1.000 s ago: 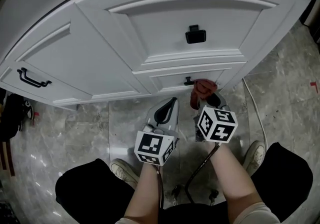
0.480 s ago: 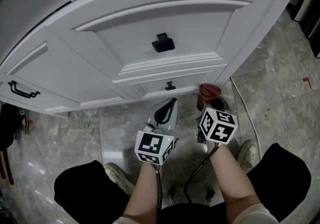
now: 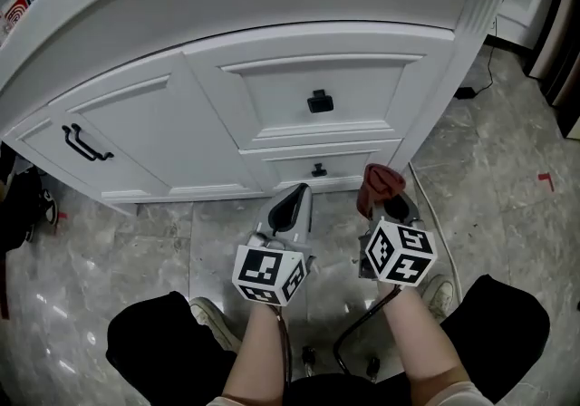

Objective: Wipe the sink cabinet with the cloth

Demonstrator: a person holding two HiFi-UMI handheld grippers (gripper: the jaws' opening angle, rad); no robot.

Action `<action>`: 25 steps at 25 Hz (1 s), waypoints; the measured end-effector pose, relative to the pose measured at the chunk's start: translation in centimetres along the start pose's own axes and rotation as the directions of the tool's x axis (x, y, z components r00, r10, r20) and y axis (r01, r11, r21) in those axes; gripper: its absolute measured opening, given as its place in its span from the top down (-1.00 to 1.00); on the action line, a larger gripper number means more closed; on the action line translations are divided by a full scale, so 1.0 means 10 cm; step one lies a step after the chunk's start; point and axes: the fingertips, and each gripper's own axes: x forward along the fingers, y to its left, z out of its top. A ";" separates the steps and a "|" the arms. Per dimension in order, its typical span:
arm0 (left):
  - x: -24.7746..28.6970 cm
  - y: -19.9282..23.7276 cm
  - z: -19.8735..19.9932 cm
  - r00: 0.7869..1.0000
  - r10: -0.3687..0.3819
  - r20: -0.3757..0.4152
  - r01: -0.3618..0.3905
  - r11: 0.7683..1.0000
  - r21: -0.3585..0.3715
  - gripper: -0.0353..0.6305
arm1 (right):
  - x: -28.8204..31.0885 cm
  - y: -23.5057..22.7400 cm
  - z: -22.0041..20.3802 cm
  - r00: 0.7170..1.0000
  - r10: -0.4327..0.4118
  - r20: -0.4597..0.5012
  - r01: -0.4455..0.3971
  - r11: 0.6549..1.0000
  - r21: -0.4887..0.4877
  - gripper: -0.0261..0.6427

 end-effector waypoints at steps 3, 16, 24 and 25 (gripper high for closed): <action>-0.21 -0.01 0.36 0.997 0.034 0.074 -0.036 0.999 0.017 0.89 | -0.25 0.29 0.35 0.994 0.059 0.088 -0.052 0.995 -0.085 0.69; -1.35 -0.75 1.17 0.955 0.023 0.296 -0.023 1.000 -0.004 0.89 | -1.61 0.76 0.70 0.969 0.129 0.213 -0.093 0.981 -0.169 0.69; -1.88 -1.09 1.22 0.972 0.014 0.234 -0.036 0.995 0.091 0.89 | -2.40 0.84 0.74 0.958 0.108 0.265 -0.045 0.971 -0.235 0.69; -1.93 -1.14 1.24 0.970 0.006 0.241 -0.029 0.995 0.092 0.89 | -2.45 0.84 0.72 0.959 0.107 0.263 -0.044 0.971 -0.234 0.69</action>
